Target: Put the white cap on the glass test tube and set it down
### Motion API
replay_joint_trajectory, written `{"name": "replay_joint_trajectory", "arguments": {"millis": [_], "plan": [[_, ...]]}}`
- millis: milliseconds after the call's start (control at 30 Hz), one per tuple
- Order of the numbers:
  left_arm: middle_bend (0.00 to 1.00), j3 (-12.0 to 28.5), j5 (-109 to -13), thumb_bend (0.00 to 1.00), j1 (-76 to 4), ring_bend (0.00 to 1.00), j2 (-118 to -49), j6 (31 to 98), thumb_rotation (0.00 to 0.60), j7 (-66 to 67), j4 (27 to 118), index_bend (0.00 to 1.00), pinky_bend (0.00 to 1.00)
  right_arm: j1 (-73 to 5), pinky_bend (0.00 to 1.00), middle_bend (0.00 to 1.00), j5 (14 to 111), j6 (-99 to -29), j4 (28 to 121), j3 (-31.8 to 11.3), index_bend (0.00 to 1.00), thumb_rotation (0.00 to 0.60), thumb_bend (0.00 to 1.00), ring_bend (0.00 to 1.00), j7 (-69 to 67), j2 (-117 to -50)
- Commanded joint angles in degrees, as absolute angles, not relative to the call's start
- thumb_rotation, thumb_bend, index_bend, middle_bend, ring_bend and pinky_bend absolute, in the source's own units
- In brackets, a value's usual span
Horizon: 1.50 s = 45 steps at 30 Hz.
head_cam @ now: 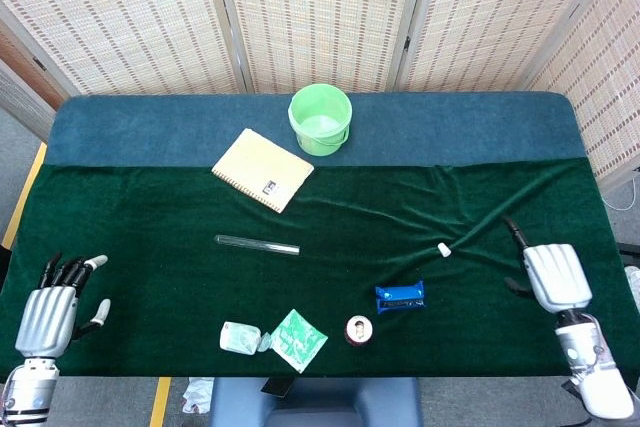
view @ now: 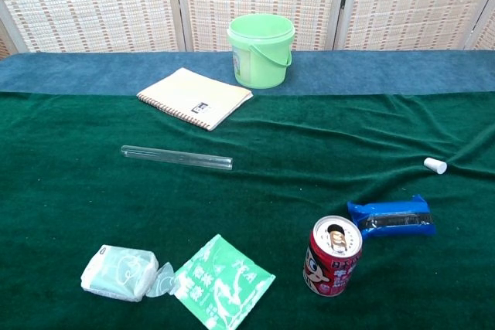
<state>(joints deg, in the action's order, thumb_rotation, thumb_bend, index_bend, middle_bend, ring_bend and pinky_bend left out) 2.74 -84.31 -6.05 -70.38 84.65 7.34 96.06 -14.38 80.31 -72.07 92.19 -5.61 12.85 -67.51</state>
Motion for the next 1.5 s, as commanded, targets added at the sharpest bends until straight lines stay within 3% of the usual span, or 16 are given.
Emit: {"name": "replay_joint_trajectory", "arguments": {"millis": [33,333,733,1500], "plan": [[0.25,2.7,-84.2,0.41,-6.0,0.19,-70.3,84.6,0.6,7.3,96.0,0.23,0.01,-19.6,0.96,0.78,76.6,-65.2,86.2,-7.4,0.07,0.6,0.23,1.0,14.3,-73.2],[0.25,2.9,-83.4,0.41,-5.8,0.19,-70.3,84.5,0.6,7.3,95.9,0.23,0.01,-25.4,0.96,0.78,73.1,-58.2,74.7,-9.2,0.03,0.6,0.23,1.0,12.9,-81.9],[0.25,3.0,-83.0,0.41,-5.9,0.19,-70.5,84.1,0.6,7.5,95.7,0.23,0.01,-29.2,0.97,0.79,71.0,-54.0,67.0,-9.2,0.02,0.6,0.23,1.0,13.0,-88.0],[0.25,3.2,-82.2,0.41,-6.0,0.19,-70.6,83.7,0.6,7.9,95.4,0.23,0.01,-33.7,0.97,0.79,67.7,-50.8,62.3,-10.8,0.02,0.6,0.23,1.0,14.6,-90.7]]}}
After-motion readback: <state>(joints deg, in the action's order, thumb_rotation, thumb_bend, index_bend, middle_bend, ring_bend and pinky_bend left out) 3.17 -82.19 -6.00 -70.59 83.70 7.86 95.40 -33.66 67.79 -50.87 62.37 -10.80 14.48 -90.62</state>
